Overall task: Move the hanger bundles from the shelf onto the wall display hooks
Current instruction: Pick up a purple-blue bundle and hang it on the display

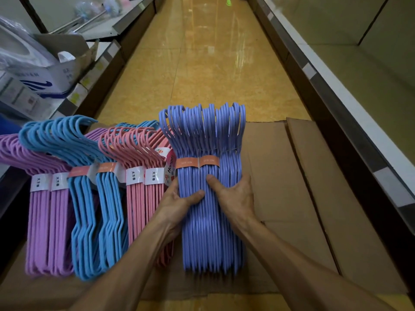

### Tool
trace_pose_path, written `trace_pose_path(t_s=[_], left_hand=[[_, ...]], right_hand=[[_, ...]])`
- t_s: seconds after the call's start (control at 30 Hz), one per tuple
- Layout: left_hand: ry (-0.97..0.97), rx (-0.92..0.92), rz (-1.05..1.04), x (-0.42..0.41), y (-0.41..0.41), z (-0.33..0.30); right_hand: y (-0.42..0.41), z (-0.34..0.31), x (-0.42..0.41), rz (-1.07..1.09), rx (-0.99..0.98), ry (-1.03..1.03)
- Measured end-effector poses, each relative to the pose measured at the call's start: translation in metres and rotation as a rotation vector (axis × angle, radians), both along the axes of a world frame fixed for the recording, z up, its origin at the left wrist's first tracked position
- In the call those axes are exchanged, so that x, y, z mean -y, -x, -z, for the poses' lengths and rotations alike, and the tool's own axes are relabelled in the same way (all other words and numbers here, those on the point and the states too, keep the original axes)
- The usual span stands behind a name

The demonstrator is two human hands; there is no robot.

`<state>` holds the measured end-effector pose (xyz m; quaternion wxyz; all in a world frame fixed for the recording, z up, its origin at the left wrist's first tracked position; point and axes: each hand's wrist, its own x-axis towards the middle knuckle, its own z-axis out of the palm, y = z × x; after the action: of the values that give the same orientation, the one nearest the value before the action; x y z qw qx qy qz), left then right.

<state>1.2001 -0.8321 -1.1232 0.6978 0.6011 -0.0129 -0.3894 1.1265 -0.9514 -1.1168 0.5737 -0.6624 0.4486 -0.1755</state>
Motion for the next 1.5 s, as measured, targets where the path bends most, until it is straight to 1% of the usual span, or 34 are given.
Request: trace_pose_path(t_s=[0.13,0.3,0.4,0.47,0.6,0.7,0.8,0.9,1.17,1.33,1.5], left_hand=[[0.023,0.014,0.020,0.002,0.001,-0.012],[0.061,0.039,0.042,0.007,0.002,-0.041],[0.049,0.050,0.044,0.009,0.005,-0.062],[0.044,0.091,0.055,0.010,0.005,-0.078],[0.032,0.172,0.054,0.013,0.008,-0.117],[0.042,0.202,0.033,0.012,0.014,-0.159],[0.061,0.237,0.009,0.010,0.020,-0.223],[0.083,0.266,-0.021,0.005,0.027,-0.304],[0.049,0.424,-0.002,-0.028,0.051,-0.570],[0.084,0.455,-0.090,-0.055,0.072,-0.723],[0.126,0.519,-0.192,-0.085,0.099,-0.845]], right_hand=[[0.006,-0.010,0.009,-0.005,0.022,0.007],[0.004,-0.032,0.011,0.066,0.034,0.027],[0.007,-0.048,0.012,0.103,0.042,-0.008],[0.008,-0.061,0.012,0.114,0.070,-0.032],[0.011,-0.100,0.011,0.119,0.133,-0.019],[0.015,-0.145,0.011,0.125,0.159,0.024],[0.018,-0.209,0.009,0.122,0.198,0.051],[0.024,-0.291,0.003,0.105,0.211,0.079],[0.045,-0.546,-0.028,0.085,0.281,0.096],[0.055,-0.702,-0.051,0.007,0.345,0.149],[0.065,-0.830,-0.078,-0.079,0.376,0.147]])
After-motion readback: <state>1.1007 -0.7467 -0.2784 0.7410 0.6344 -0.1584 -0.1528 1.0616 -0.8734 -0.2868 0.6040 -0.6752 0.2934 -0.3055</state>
